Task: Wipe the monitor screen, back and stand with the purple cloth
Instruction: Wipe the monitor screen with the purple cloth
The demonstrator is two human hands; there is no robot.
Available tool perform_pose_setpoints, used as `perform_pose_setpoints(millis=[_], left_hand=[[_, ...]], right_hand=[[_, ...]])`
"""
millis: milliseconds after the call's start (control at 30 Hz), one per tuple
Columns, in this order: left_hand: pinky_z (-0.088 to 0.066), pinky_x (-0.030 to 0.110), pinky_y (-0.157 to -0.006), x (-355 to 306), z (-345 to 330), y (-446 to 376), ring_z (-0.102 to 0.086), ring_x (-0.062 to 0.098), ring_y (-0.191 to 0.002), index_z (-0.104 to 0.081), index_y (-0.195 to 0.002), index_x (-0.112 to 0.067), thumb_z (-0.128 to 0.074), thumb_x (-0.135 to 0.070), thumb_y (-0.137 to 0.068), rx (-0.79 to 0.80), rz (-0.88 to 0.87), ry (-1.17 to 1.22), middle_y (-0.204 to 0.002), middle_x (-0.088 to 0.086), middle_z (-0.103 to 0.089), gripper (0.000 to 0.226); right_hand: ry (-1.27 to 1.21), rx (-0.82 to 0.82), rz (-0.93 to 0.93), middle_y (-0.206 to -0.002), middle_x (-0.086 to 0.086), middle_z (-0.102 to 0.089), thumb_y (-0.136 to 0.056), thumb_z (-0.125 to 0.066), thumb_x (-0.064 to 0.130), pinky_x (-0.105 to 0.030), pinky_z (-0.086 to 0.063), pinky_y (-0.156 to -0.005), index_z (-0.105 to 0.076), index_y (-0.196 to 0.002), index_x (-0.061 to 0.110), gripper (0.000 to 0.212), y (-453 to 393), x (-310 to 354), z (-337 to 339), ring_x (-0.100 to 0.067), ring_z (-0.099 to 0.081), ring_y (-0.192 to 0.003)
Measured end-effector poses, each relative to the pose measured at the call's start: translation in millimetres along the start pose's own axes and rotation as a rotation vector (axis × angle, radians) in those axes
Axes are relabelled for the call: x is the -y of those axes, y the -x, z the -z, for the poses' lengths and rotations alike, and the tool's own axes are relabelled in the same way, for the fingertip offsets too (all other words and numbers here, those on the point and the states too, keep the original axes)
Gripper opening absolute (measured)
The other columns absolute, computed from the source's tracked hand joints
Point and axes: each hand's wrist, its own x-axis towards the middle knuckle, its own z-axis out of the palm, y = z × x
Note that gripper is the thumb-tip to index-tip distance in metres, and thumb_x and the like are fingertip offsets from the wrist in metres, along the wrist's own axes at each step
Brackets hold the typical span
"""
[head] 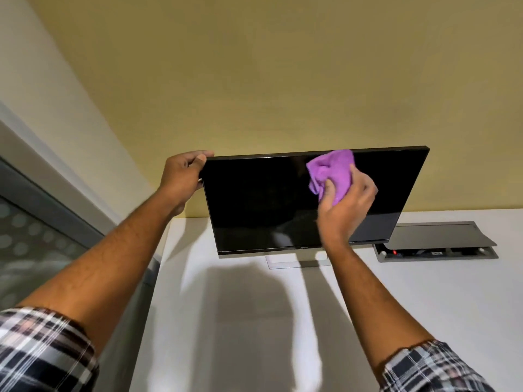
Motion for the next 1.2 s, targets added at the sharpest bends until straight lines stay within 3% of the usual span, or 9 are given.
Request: perform_pose_setpoints(millis=[200,400,500,700,867,967,1033,1100,1200], left_hand=[[-0.054,0.023,-0.08,1,5,-2,-0.068,0.01,-0.095,-0.071,-0.12,-0.019,-0.05,-0.02,-0.106,0.059,0.028,0.003,-0.097,-0.005,-0.071,0.026],[-0.055,0.03,-0.074,5,11,-4,-0.067,0.013,-0.082,-0.072,-0.117,-0.014,-0.051,-0.019,-0.106,0.075,0.021,-0.005,-0.094,0.0,-0.073,0.025],[-0.057,0.034,-0.083,9,18,-5,-0.069,0.017,-0.089,-0.074,-0.117,-0.012,-0.052,-0.018,-0.105,0.082,-0.014,-0.033,-0.101,0.005,-0.074,0.026],[-0.049,0.022,-0.065,5,10,-7,-0.059,0.007,-0.071,-0.073,-0.11,-0.018,-0.049,-0.019,-0.107,0.105,-0.04,-0.003,-0.082,0.003,-0.063,0.025],[-0.047,0.035,-0.073,6,13,-11,-0.053,0.019,-0.08,-0.076,-0.1,-0.028,-0.051,-0.023,-0.106,0.11,-0.046,-0.026,-0.086,0.009,-0.057,0.026],[-0.053,0.029,-0.079,5,10,-7,-0.065,0.007,-0.084,-0.074,-0.111,-0.025,-0.05,-0.023,-0.106,0.08,-0.038,-0.026,-0.091,-0.002,-0.07,0.025],[-0.056,0.029,-0.088,5,8,-4,-0.068,0.005,-0.094,-0.072,-0.121,-0.02,-0.051,-0.024,-0.106,0.058,-0.034,-0.039,-0.105,-0.004,-0.074,0.026],[-0.052,0.034,-0.101,5,6,-3,-0.066,0.01,-0.111,-0.07,-0.127,-0.02,-0.052,-0.026,-0.105,0.013,-0.064,-0.101,-0.121,-0.003,-0.071,0.029],[-0.041,0.031,-0.112,11,-4,12,-0.052,0.016,-0.133,-0.058,-0.142,-0.021,-0.051,-0.029,-0.105,-0.087,-0.129,-0.278,-0.144,-0.001,-0.057,0.038]], right_hand=[[-0.094,0.056,-0.064,-0.133,-0.018,-0.055,-0.096,-0.073,0.023,-0.036,-0.047,-0.09,-0.062,-0.145,0.015,0.051,45,76,-41,-0.035,-0.053,-0.109],[-0.076,0.371,0.271,-0.139,-0.009,-0.048,-0.087,-0.076,0.01,-0.039,-0.057,-0.075,-0.06,-0.145,0.025,0.062,102,135,-72,-0.035,-0.049,-0.112],[-0.018,0.44,0.405,-0.138,-0.007,-0.051,-0.088,-0.073,0.007,-0.039,-0.06,-0.062,-0.065,-0.142,0.026,0.058,116,131,-74,-0.036,-0.051,-0.113],[0.002,0.615,0.533,-0.126,0.002,-0.062,-0.098,-0.048,0.016,-0.03,-0.049,-0.072,-0.072,-0.125,0.024,0.037,143,80,-55,-0.029,-0.05,-0.112],[0.224,0.814,0.606,-0.128,0.008,-0.061,-0.088,-0.033,0.013,-0.035,-0.055,-0.077,-0.065,-0.131,0.038,0.059,171,25,-34,-0.026,-0.052,-0.117],[0.249,1.013,0.281,-0.121,0.018,-0.055,-0.097,-0.059,0.04,-0.042,-0.055,-0.095,-0.066,-0.114,0.05,0.021,171,12,-17,-0.013,-0.053,-0.115],[0.304,1.116,0.108,-0.125,0.009,-0.05,-0.093,-0.068,0.028,-0.04,-0.053,-0.088,-0.068,-0.122,0.042,0.033,164,8,-6,-0.019,-0.048,-0.114],[0.281,1.015,-0.157,-0.124,0.004,-0.055,-0.086,-0.073,0.022,-0.035,-0.053,-0.08,-0.068,-0.127,0.037,0.044,150,6,8,-0.024,-0.054,-0.112],[-0.214,0.899,-0.633,-0.105,0.0,-0.074,-0.083,-0.07,0.031,-0.043,-0.058,-0.083,-0.074,-0.107,0.032,0.025,123,-1,29,-0.024,-0.07,-0.101]])
